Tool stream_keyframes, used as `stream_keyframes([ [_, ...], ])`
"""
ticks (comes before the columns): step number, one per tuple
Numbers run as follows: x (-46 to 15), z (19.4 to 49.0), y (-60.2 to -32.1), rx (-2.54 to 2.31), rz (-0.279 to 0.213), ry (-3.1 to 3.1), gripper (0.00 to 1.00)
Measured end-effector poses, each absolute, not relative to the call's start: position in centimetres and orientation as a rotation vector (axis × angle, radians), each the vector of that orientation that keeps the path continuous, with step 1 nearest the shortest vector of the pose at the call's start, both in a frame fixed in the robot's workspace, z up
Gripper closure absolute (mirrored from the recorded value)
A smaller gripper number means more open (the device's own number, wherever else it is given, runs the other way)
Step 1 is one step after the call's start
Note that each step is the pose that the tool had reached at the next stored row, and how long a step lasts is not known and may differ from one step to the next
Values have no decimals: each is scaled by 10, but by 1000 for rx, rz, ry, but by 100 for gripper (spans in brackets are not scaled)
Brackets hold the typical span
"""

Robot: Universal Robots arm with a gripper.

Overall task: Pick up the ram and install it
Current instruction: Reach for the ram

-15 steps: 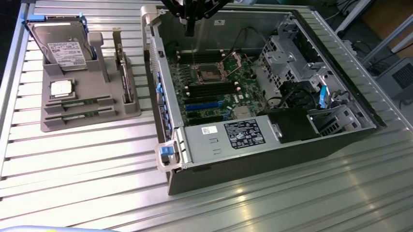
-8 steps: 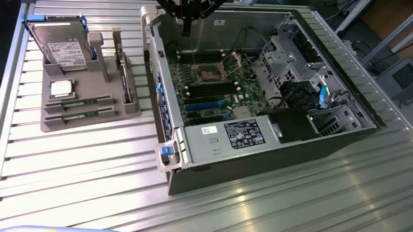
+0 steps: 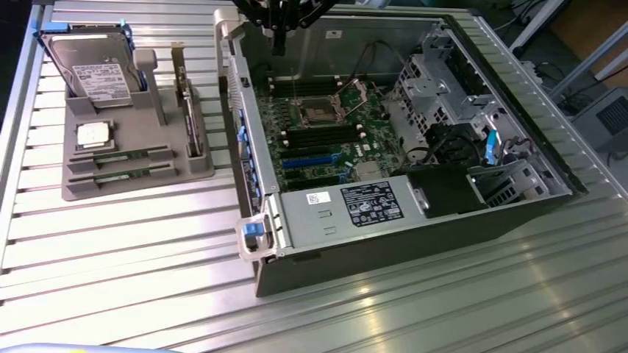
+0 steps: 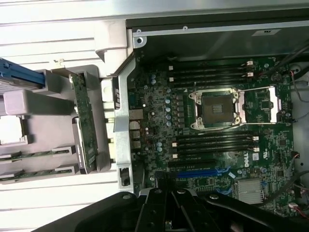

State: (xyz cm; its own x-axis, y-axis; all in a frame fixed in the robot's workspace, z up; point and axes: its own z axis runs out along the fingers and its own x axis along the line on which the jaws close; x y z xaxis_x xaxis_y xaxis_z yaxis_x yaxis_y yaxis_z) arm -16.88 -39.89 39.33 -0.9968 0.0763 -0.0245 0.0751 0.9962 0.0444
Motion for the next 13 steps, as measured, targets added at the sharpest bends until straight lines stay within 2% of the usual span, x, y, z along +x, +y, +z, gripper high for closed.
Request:
stream_keyframes([
  [13,-177,393,-399,118,68,3112,90],
])
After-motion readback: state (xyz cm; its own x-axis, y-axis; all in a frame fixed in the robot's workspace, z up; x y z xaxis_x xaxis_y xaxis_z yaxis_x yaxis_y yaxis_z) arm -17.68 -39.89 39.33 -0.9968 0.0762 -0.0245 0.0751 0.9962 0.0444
